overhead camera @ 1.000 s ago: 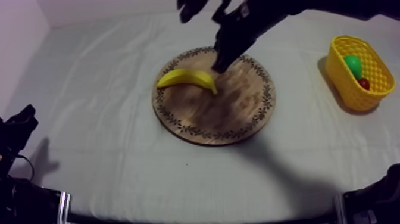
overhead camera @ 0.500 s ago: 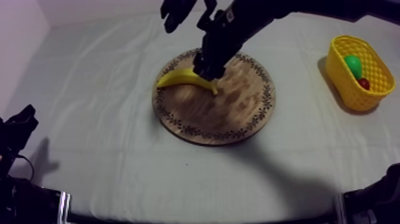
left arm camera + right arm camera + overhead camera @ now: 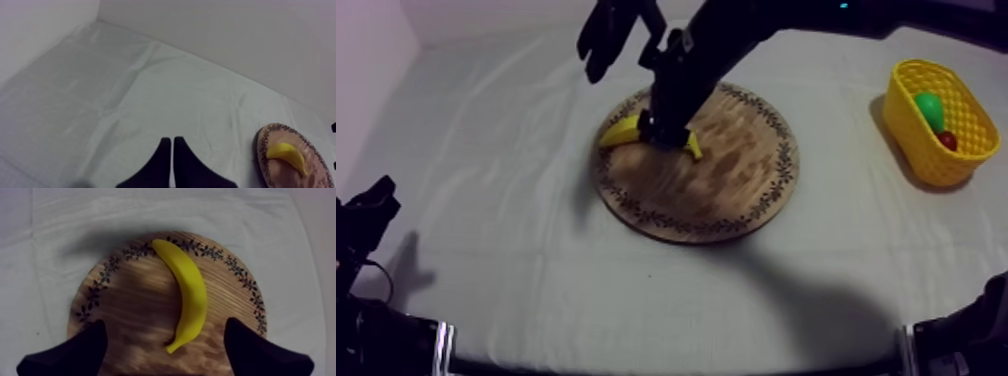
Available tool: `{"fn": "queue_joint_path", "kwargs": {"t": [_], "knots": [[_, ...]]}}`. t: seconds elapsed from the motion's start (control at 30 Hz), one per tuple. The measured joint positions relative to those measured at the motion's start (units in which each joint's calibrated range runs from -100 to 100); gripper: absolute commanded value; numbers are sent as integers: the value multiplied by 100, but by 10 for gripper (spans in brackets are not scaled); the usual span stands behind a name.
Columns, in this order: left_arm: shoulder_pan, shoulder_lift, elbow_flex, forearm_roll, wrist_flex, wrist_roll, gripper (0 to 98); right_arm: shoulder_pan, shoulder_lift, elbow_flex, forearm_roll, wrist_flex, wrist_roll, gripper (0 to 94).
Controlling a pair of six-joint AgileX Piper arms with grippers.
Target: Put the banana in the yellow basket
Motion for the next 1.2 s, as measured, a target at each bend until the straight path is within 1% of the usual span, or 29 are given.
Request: {"fn": "queue_joint_path", "kwargs": {"t": [0.23,0.57,0.97,1.07,1.13,1.2], "knots": [[0,0,0,0,0,0,1,88,1015,-730,199,-11,-126,850],[0,0,0,0,0,0,1,177,1986,-1648,174,194,-16,836],[0,0,0,0,0,0,1,229,2962,-2915,204,878,-8,778],[0,0,0,0,0,0,1,275,3187,-3120,222,1018,26,736],[0,0,0,0,0,0,1,307,3306,-3233,209,1096,77,650],[0,0,0,0,0,0,1,334,3371,-3324,151,1160,136,539]]}}
